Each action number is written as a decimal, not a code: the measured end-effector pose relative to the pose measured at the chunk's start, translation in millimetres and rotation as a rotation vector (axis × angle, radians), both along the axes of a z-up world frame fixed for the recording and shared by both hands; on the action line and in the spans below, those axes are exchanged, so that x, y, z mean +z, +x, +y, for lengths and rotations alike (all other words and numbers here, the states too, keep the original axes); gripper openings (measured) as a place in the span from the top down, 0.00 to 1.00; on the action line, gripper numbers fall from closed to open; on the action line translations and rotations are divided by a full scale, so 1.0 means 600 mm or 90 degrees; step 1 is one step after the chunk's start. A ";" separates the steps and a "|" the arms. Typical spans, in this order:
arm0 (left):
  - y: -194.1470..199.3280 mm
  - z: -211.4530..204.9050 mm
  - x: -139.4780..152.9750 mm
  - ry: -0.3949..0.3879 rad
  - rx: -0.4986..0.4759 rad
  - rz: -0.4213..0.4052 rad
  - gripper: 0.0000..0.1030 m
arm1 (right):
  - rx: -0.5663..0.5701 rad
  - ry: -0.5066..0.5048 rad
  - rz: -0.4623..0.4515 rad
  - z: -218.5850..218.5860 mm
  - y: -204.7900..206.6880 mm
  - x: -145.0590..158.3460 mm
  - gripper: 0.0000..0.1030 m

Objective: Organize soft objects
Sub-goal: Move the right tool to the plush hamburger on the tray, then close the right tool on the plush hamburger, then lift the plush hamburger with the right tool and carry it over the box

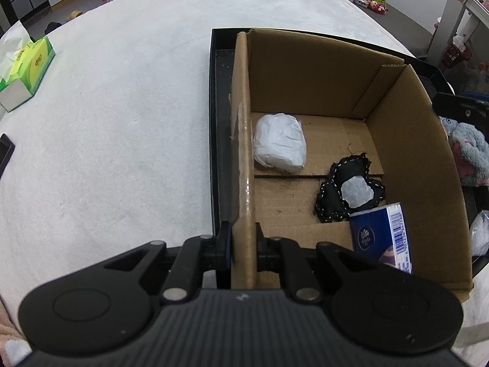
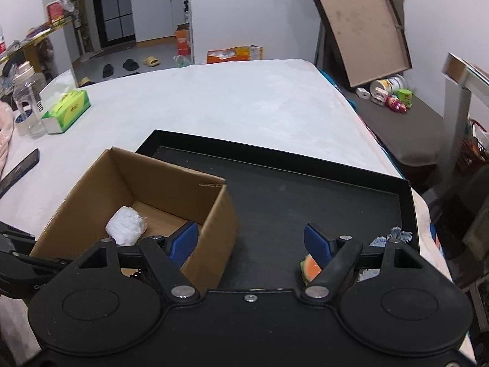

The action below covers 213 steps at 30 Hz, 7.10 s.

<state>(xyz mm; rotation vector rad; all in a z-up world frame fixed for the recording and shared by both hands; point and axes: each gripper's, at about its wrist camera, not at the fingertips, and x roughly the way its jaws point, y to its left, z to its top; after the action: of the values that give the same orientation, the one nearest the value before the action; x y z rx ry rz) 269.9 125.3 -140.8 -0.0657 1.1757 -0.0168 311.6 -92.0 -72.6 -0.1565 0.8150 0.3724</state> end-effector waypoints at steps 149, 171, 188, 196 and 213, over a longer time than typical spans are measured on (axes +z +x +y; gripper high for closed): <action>0.117 0.019 0.028 -0.002 0.094 0.031 0.88 | -0.057 -0.049 0.071 -0.101 0.089 -0.131 0.54; 0.117 0.017 0.029 0.001 0.089 0.029 0.88 | -0.032 -0.040 0.075 -0.090 0.056 -0.080 0.56; 0.117 0.012 0.029 0.008 0.081 0.032 0.88 | 0.102 0.050 0.043 -0.027 -0.027 0.025 0.56; 0.118 0.009 0.027 0.013 0.074 0.034 0.88 | 0.173 0.057 0.059 0.036 -0.043 0.013 0.56; 0.117 0.007 0.024 0.015 0.061 0.033 0.88 | 0.217 0.029 0.062 0.105 -0.050 -0.010 0.44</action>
<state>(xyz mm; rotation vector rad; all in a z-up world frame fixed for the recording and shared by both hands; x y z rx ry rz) 340.4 129.8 -126.3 -0.1030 1.2233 0.0837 281.7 -29.0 -78.5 -0.2367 0.8758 0.7240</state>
